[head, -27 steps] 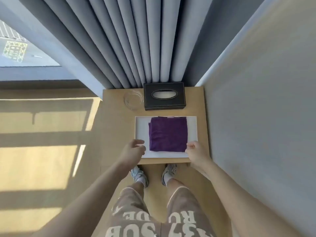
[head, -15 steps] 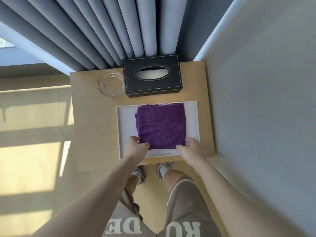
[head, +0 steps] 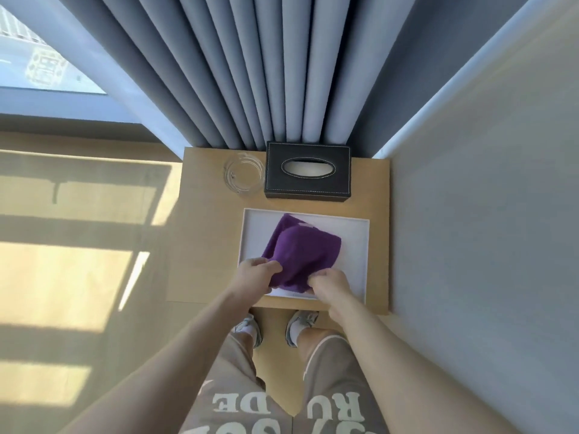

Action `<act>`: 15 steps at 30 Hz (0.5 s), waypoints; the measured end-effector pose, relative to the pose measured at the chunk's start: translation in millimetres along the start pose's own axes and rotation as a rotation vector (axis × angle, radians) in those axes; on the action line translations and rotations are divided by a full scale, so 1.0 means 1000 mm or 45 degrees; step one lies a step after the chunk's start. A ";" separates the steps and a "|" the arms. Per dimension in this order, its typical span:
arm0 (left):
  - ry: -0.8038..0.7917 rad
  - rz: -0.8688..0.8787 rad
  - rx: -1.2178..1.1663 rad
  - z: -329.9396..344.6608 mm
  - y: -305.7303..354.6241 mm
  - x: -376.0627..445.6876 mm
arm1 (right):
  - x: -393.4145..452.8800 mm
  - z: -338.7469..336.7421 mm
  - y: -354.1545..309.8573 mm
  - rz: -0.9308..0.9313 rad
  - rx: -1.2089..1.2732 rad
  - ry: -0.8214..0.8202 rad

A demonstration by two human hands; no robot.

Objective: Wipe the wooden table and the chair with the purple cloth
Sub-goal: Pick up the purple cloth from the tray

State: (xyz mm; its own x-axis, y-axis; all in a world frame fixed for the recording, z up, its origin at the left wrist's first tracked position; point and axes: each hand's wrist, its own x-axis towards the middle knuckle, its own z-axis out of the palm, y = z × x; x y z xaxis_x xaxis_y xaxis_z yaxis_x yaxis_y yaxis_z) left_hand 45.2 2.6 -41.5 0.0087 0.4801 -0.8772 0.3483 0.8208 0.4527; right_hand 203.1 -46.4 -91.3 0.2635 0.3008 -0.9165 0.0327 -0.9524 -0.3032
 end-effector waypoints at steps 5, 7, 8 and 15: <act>0.135 0.136 -0.354 -0.052 0.023 -0.073 | -0.065 0.012 -0.028 -0.136 0.077 -0.138; 0.155 0.244 -0.481 -0.081 0.026 -0.102 | -0.092 0.011 -0.042 -0.232 0.016 -0.204; 0.169 0.296 -0.578 -0.096 0.026 -0.117 | -0.104 0.013 -0.050 -0.278 -0.019 -0.231; 0.339 0.386 -1.281 -0.194 -0.005 -0.193 | -0.188 0.090 -0.121 -0.650 -0.487 -0.433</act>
State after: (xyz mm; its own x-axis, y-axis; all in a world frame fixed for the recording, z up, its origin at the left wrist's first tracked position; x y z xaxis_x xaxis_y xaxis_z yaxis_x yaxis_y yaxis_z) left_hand -140.3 -34.4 156.3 -0.2809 0.6578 -0.6989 -0.5636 0.4763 0.6749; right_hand 63.1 16.3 94.4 -0.1871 0.6527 -0.7342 0.4230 -0.6210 -0.6599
